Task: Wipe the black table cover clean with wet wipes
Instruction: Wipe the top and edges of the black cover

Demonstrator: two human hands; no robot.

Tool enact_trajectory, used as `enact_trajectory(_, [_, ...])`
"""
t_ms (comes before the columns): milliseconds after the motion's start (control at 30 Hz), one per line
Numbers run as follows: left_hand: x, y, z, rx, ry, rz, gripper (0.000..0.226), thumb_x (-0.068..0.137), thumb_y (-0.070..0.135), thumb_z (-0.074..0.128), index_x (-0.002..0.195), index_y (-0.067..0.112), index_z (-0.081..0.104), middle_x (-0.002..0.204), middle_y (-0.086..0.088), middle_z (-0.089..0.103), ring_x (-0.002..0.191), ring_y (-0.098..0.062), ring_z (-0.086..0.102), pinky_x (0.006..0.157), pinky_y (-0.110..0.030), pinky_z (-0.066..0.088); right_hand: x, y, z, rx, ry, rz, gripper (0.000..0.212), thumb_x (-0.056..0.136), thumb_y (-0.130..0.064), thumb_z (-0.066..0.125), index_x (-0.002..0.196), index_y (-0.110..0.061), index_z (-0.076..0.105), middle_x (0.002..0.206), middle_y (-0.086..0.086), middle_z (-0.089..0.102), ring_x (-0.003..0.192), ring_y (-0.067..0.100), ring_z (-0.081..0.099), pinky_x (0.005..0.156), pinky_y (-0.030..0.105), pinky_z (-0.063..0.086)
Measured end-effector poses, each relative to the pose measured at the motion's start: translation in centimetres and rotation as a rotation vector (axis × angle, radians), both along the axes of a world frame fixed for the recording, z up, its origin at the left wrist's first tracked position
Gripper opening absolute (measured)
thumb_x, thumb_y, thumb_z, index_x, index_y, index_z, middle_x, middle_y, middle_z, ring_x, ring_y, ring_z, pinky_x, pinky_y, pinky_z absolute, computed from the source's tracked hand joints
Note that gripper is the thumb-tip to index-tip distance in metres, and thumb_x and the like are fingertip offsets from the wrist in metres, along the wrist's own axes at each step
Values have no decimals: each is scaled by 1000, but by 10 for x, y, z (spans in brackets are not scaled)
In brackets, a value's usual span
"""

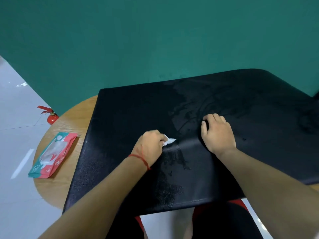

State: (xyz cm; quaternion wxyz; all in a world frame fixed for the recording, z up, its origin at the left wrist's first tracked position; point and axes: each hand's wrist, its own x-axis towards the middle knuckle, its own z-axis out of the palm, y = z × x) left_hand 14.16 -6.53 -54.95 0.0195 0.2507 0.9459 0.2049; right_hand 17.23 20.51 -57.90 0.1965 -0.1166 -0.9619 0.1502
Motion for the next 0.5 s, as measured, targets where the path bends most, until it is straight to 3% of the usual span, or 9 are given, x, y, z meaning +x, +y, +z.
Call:
enact_trajectory(167, [70,-16,-5,51,-46,-64,34,93,25,46,101,24,79,103,5,69,99,-18,61,88,-37,51,0,-1,4,1,-21,3,31,109,-33,43,123,-15,64,120,4,65,111,27,55,94,44,47])
enact_trajectory(267, [111,-23,-10,65,56,-87,26,87,16,53,92,23,78,92,6,69,84,-20,63,70,-40,58,1,0,1,-8,-17,-1,32,109,-32,43,123,-14,65,120,4,66,112,28,56,94,44,48])
enact_trajectory(333, [133,-28,-15,115,120,-91,25,81,9,61,91,26,77,85,10,66,74,-15,61,58,-34,58,2,0,0,-6,-13,-3,32,109,-32,42,122,-14,66,120,3,66,111,28,56,93,44,48])
enact_trajectory(500, [173,-36,-28,152,154,-105,30,81,8,67,97,32,74,88,19,58,73,-4,49,54,-18,50,0,0,1,-6,-13,-3,32,109,-32,43,121,-14,66,120,3,67,110,28,56,93,44,49])
